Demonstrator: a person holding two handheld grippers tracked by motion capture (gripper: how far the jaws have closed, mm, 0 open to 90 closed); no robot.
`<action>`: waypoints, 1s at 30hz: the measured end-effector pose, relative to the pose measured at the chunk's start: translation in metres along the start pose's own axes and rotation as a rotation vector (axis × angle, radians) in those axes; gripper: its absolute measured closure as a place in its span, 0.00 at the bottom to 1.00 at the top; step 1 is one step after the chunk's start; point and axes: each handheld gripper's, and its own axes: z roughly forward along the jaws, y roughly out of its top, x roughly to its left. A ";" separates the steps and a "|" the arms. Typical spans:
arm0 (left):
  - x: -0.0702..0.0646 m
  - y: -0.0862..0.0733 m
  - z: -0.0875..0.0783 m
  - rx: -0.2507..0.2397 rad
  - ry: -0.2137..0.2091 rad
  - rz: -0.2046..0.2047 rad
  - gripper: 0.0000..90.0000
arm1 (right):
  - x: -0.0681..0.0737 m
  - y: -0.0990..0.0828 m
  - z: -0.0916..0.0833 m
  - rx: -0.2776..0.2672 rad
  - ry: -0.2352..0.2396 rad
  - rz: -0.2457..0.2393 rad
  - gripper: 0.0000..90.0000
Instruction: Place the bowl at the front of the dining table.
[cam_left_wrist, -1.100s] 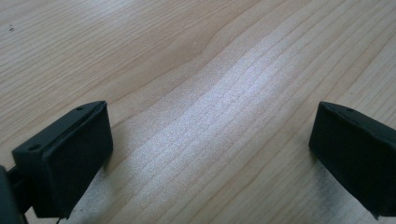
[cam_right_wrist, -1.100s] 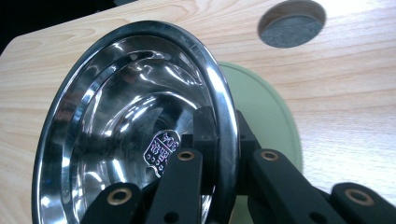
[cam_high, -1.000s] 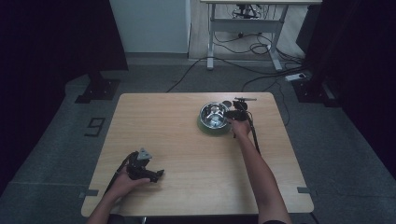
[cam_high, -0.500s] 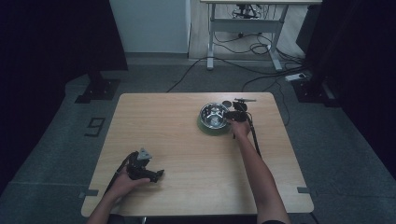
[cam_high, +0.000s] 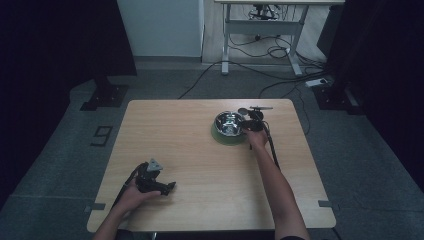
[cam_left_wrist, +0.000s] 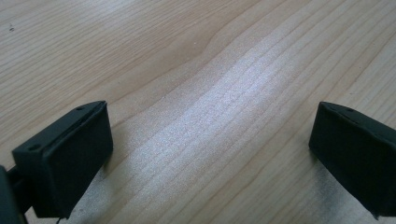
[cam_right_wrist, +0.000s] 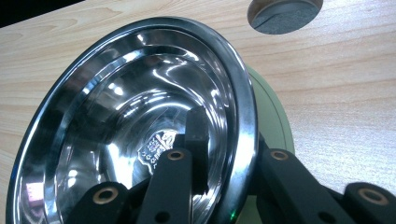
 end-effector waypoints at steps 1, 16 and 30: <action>0.000 0.000 0.000 0.000 0.001 0.000 0.00 | 0.000 0.000 0.000 0.000 0.000 0.000 0.88; 0.000 0.000 0.000 0.000 0.001 0.000 0.00 | 0.004 0.000 -0.003 -0.014 -0.027 -0.042 0.56; 0.000 0.000 0.000 0.000 0.001 0.000 0.00 | 0.005 -0.004 -0.022 -0.072 -0.053 -0.071 0.44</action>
